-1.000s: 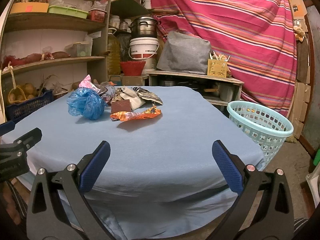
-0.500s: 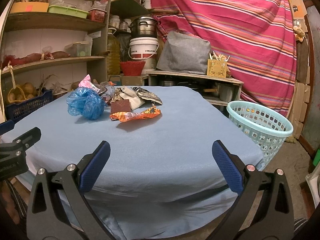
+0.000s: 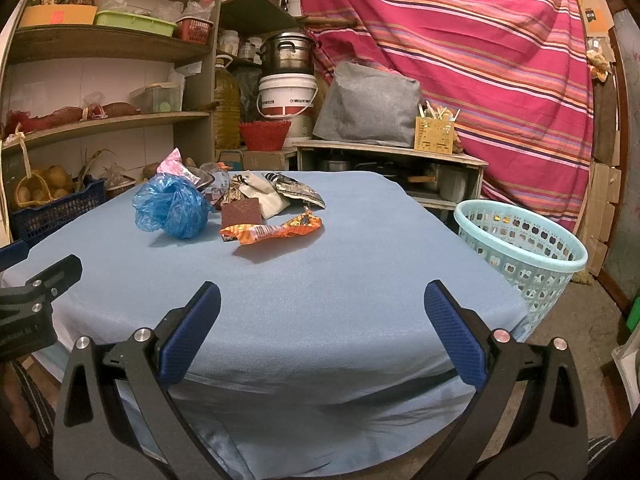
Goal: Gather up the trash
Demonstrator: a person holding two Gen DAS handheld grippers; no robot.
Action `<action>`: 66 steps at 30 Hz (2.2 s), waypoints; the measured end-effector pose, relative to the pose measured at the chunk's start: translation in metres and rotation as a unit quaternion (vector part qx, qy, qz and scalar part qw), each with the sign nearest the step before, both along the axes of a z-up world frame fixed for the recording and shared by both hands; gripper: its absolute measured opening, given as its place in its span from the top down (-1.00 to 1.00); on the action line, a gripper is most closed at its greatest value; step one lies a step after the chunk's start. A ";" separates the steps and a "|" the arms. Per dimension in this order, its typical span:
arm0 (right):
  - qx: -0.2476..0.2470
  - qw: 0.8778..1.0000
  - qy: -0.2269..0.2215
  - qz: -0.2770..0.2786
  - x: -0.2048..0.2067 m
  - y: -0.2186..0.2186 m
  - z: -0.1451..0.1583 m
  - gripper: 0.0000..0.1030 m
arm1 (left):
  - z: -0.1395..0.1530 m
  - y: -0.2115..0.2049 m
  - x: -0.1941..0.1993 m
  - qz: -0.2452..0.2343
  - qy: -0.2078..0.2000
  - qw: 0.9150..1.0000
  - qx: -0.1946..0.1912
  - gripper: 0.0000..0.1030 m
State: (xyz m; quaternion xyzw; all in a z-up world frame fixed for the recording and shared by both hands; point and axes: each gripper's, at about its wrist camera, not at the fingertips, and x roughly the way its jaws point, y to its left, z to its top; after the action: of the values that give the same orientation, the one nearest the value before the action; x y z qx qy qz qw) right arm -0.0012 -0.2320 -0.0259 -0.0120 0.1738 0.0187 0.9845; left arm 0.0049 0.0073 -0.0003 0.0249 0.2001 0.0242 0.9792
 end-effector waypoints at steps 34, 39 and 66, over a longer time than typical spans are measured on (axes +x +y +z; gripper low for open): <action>-0.010 0.997 0.076 -0.014 0.113 0.002 0.027 -0.92 | 0.037 0.011 0.121 0.015 0.035 0.999 -0.015 -0.93; 0.003 0.993 0.120 -0.011 0.153 0.000 0.023 -0.92 | 0.038 0.008 0.163 0.003 0.065 0.998 -0.018 -0.93; 0.038 0.968 0.243 0.052 0.214 0.010 -0.006 0.83 | 0.005 0.008 0.211 -0.069 0.164 0.982 -0.068 0.40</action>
State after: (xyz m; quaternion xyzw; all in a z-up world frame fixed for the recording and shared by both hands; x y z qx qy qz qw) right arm 0.2125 -0.2218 -0.0322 0.0212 0.4065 0.0793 0.9100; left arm 0.2162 0.0153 0.0048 -0.0248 0.3572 -0.0618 0.9316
